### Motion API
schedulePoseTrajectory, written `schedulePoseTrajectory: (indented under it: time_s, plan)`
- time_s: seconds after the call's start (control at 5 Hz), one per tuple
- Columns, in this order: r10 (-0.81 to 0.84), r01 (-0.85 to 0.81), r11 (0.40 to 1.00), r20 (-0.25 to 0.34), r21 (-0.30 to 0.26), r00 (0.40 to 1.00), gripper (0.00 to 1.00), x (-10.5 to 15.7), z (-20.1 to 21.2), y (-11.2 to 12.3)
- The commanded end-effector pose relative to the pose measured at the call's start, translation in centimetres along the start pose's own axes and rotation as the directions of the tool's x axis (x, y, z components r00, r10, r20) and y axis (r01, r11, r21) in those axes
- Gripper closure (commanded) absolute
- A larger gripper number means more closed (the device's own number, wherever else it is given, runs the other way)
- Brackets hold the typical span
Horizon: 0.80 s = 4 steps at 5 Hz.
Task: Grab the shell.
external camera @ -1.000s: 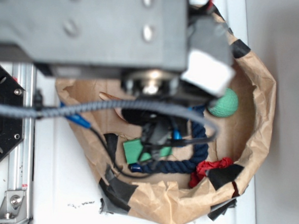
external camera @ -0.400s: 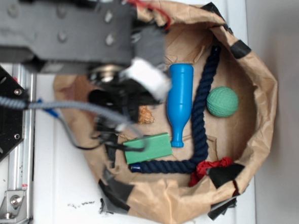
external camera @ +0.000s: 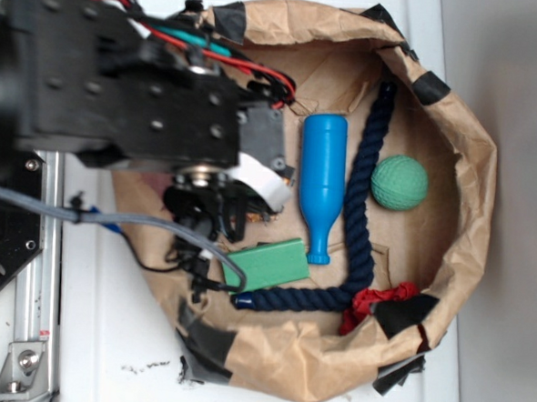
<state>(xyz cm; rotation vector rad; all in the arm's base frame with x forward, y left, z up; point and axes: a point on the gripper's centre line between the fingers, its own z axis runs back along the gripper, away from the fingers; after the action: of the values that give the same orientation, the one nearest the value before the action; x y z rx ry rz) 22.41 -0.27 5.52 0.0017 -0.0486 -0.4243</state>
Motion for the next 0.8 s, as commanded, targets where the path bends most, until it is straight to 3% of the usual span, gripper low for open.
schedulePoseTrajectory:
  time_s: [0.0, 0.2, 0.4, 0.6]
  plan:
    - [-0.05, 0.051, 0.999, -0.046, 0.016, 0.998, 0.0, 2.0, -3.1, -1.7]
    - [-0.051, 0.052, 0.999, -0.078, 0.007, 0.996, 1.0, 1.6, -4.5, -1.7]
    - [-0.02, 0.021, 0.999, -0.047, 0.026, 0.999, 1.0, 2.1, -2.4, -1.1]
    - [0.083, -0.084, 0.996, 0.012, 0.031, 0.996, 1.0, 3.3, 2.6, 0.1]
